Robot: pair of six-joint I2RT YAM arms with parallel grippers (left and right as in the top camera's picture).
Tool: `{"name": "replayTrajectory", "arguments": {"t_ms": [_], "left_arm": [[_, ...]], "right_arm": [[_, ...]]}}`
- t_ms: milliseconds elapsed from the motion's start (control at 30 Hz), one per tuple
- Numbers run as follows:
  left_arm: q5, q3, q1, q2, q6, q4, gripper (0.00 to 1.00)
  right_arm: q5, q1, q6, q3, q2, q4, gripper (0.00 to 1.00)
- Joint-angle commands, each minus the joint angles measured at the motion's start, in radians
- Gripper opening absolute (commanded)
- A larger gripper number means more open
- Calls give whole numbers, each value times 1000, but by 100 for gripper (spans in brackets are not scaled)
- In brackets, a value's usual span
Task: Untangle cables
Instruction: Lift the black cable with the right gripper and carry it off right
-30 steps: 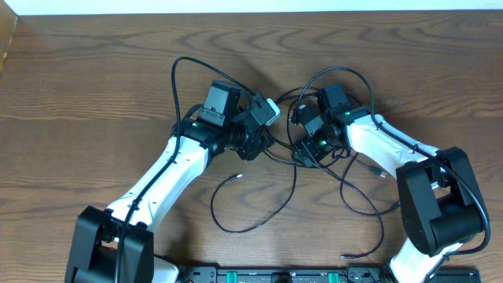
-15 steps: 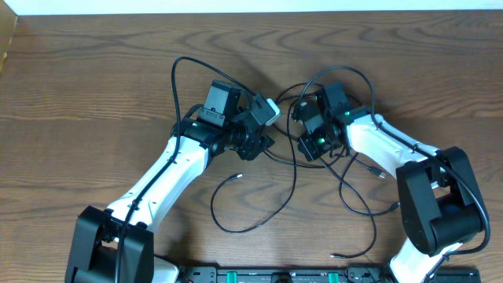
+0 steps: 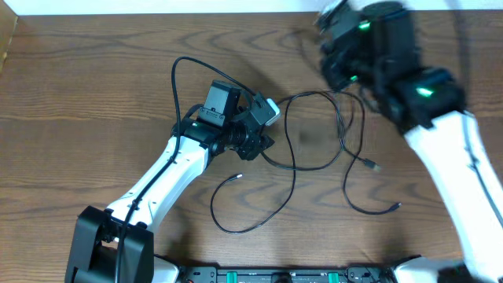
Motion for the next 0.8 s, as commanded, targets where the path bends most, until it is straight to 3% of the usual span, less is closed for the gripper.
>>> {"name": "replayTrajectory", "arguments": {"t_ms": [0, 467, 767], "left_arm": [[-6, -1, -2, 11, -2, 1, 63], [-6, -1, -2, 11, -2, 1, 63], [-6, -1, -2, 11, -2, 1, 63]], "right_arm": [[154, 6, -35, 101, -56, -7, 1], [227, -1, -89, 376, -158, 254, 1], [209, -1, -88, 420, -158, 311, 1]]}}
